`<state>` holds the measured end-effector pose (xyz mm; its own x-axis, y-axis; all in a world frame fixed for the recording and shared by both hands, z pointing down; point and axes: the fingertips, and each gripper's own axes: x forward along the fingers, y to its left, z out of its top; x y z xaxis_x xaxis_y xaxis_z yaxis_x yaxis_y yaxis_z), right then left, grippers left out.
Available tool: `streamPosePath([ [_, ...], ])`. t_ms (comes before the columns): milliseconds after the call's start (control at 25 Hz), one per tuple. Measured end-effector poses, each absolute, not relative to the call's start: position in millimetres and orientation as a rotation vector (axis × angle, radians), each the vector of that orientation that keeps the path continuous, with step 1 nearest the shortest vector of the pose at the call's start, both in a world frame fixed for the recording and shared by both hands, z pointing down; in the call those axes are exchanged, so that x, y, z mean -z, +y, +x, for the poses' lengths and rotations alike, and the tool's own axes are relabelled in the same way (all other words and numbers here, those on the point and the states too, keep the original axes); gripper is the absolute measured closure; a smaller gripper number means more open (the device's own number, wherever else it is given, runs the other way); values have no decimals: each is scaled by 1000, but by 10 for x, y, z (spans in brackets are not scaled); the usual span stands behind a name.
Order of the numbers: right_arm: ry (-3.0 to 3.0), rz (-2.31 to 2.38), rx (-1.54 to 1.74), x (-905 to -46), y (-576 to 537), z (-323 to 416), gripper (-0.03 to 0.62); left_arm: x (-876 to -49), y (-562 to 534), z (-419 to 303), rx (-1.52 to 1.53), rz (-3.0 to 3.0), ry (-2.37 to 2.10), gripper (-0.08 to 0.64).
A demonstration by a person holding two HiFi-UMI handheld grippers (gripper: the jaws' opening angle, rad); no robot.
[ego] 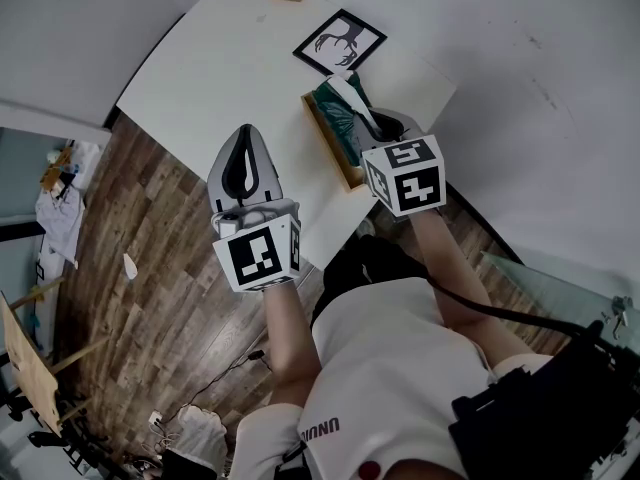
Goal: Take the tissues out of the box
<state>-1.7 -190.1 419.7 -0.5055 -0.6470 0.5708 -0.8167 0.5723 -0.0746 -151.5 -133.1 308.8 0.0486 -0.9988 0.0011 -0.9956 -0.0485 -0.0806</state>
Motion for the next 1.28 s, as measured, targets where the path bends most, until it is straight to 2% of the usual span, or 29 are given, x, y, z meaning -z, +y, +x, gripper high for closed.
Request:
streamPosePath([
  [1280,-2330,1258,-424,-4060,-1946,95,546,-3094,-1319,-1475,113,-2232,2117,547],
])
